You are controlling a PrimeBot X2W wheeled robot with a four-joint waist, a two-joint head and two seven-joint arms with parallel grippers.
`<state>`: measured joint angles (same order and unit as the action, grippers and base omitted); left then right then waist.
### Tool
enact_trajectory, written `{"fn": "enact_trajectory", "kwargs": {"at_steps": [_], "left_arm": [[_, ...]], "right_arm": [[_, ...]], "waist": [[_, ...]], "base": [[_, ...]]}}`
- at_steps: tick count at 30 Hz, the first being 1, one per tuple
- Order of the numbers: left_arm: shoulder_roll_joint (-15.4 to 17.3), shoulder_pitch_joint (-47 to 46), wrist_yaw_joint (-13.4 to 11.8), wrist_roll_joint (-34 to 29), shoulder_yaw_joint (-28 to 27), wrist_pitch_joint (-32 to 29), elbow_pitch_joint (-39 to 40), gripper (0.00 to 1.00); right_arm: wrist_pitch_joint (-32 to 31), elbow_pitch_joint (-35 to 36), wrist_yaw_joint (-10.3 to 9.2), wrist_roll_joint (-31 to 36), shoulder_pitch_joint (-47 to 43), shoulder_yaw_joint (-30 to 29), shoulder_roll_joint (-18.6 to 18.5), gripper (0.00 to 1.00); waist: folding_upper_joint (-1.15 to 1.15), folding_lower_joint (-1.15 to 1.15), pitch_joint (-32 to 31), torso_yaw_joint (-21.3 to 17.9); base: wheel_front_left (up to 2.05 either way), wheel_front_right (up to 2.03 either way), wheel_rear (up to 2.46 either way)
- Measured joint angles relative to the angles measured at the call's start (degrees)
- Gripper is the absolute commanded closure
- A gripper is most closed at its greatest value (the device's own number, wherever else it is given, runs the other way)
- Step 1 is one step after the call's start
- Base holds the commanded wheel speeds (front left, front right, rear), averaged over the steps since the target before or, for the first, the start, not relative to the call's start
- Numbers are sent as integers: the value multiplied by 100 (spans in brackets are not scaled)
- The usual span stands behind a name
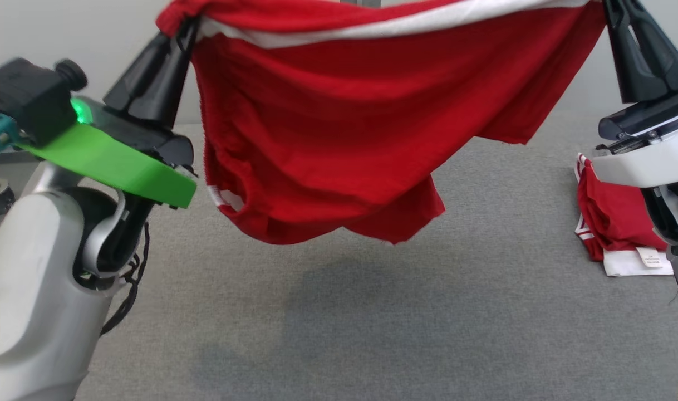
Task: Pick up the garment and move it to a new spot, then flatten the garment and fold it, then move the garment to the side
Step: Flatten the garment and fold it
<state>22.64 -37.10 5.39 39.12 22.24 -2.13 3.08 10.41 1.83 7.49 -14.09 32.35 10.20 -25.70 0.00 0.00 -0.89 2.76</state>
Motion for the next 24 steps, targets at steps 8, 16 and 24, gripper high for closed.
{"fn": "enact_trajectory", "kwargs": {"at_steps": [8,16,24], "left_arm": [[118,-135,-324,687,-475,-572,760,100],[237,-267,-403,966,-497,-1062,564,100],[82,-1625,-212,1109,-454,-1347,-813,100]], "right_arm": [[-771,1092,0,315,-160,-320,219,100],[-1488,1135,1,270,98,-358,286,100],[-1559,-356,3,354,2082,520,2,100]], "waist": [[0,0,-72,-239],[0,0,366,-279],[0,0,1325,-320]], "base": [[0,0,0],[0,0,0],[0,0,0]]}}
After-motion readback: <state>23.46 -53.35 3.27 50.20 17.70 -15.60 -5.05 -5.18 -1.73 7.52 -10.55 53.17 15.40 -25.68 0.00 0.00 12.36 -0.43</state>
